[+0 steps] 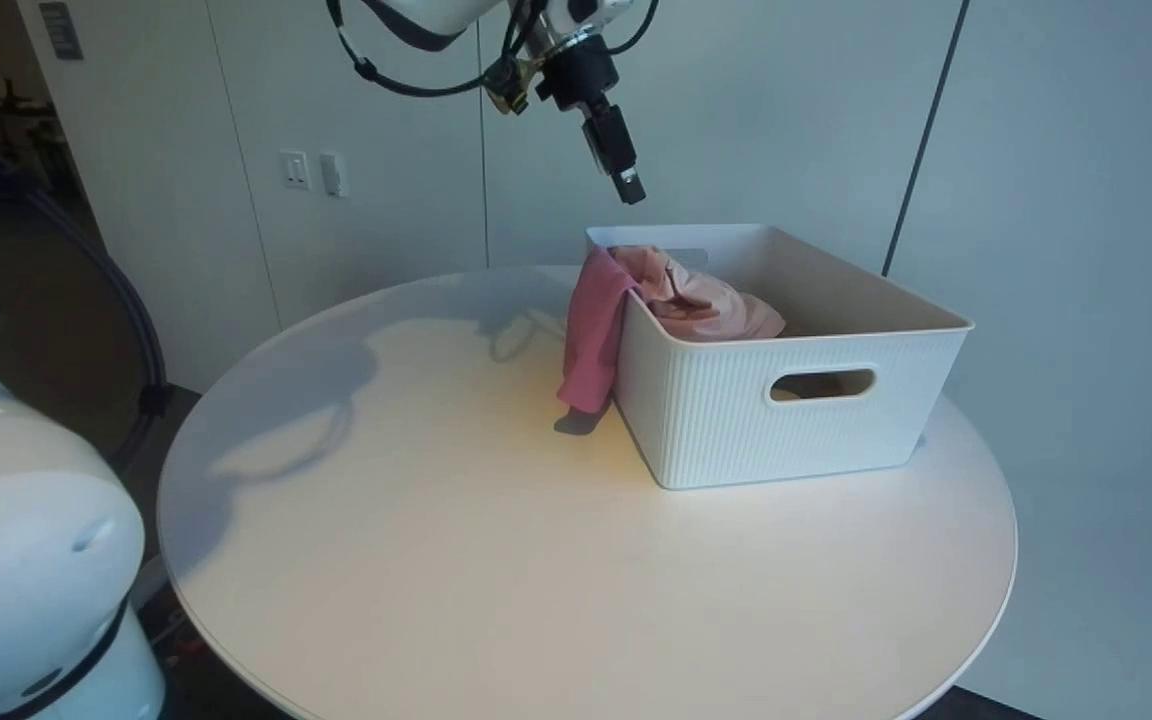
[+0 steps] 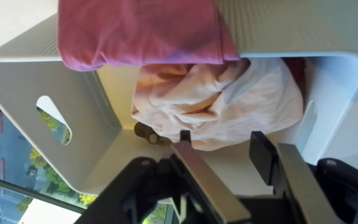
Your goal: Remove the things from the table and put them in the basket
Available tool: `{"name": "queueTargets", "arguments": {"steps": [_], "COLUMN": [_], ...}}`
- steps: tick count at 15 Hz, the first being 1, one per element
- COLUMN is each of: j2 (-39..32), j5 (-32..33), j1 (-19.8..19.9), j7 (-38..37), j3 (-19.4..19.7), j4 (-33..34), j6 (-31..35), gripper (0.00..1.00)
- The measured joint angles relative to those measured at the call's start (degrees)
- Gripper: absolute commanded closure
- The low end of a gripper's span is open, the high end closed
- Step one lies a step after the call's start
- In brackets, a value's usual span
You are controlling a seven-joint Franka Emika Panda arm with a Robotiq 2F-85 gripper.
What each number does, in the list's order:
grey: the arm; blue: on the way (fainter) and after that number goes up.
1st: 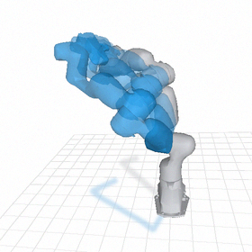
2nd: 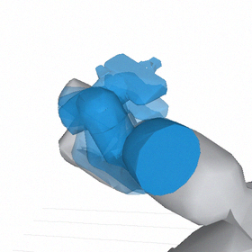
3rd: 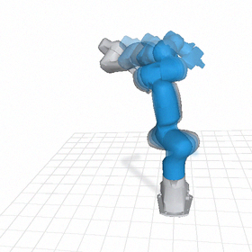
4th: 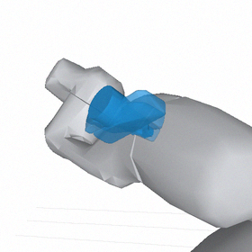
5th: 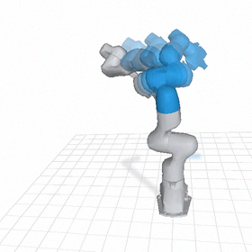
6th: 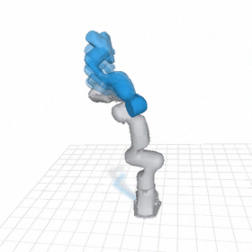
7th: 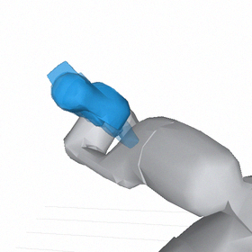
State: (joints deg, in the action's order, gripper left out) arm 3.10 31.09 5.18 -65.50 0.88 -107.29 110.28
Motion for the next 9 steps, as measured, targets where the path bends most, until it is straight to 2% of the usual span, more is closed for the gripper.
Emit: {"name": "queueTargets", "arguments": {"steps": [2,6,9], "j2": [1.8,8.3,9.7], "j5": [-4.0,-17.5,-26.8], "j1": [-1.3,-4.2,-4.7], "j7": [2.5,8.6,10.2], "j3": [-0.5,-2.0,-2.2], "j4": [0.2,-0.2,-0.5], "j6": [-0.2,-3.2,-10.4], "gripper": [0.02,0.00,0.00]}}
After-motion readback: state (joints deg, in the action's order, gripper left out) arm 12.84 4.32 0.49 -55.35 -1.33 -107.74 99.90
